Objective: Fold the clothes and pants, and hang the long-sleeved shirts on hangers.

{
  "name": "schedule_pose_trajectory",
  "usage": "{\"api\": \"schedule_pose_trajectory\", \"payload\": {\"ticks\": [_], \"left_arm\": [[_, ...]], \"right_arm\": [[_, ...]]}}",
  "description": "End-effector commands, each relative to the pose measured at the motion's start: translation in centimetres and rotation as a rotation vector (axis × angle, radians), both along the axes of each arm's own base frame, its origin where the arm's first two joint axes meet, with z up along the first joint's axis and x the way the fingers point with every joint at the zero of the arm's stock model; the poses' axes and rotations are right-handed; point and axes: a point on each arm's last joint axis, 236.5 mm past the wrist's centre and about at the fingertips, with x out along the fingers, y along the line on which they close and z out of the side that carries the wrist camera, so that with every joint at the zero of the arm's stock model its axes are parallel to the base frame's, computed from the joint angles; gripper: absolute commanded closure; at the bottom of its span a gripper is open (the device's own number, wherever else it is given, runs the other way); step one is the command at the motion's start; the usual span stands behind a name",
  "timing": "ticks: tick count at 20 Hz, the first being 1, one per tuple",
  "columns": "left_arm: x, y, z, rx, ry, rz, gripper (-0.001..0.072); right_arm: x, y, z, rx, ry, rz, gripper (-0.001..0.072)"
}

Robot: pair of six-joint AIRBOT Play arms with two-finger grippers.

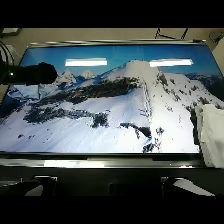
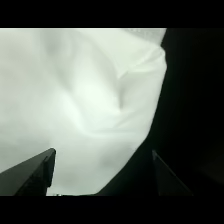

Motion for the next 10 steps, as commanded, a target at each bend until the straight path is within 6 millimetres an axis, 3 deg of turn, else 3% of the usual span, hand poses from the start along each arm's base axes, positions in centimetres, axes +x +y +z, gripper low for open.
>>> {"api": "schedule_pose_trajectory", "payload": {"ticks": [1, 2, 3, 4, 5, 6, 7, 8, 9, 10], "left_arm": [[1.0, -1.1, 4.1, -0.026, -0.137, -0.014, 0.0689], [2.4, -0.5, 6.3, 0.005, -0.24, 0.016, 0.069], [3.9, 0.7, 7.9, 0.06, -0.33, 0.063, 0.069], [5.6, 2.5, 8.4, 0.128, -0.387, 0.138, 0.069], [7.0, 4.4, 7.6, 0.179, -0.385, 0.215, 0.0689], [8.1, 5.8, 5.5, 0.222, -0.332, 0.268, 0.0689], [8.5, 6.5, 2.4, 0.253, -0.243, 0.281, 0.0662], [8.1, 6.5, -2.0, 0.275, -0.097, 0.263, 0.0422], [6.5, 6.2, -6.7, 0.296, 0.09, 0.231, 0.0024], [3.3, 5.8, -11.7, 0.325, 0.332, 0.185, 0.0001]], "right_arm": [[9.7, -4.9, 9.8, -0.278, -0.413, 0.102, 0.0009], [14.3, -5.9, 15.6, -0.419, -0.611, 0.138, 0.0016], [18.2, -5.4, 20.7, -0.518, -0.772, 0.186, 0.0026], [21.6, -3.4, 24.9, -0.581, -0.902, 0.245, 0.0032], [24.9, 0.2, 27.6, -0.59, -1.003, 0.326, 0.0032], [27.3, 4.5, 28.2, -0.548, -1.044, 0.417, 0.0032], [29.1, 9.7, 26.7, -0.456, -1.019, 0.536, 0.0032], [30.1, 14.0, 23.7, -0.37, -0.938, 0.646, 0.0032], [30.2, 18.1, 19.6, -0.273, -0.812, 0.735, 0.0029], [29.5, 21.6, 15.6, -0.175, -0.687, 0.81, 0.0029]]}}
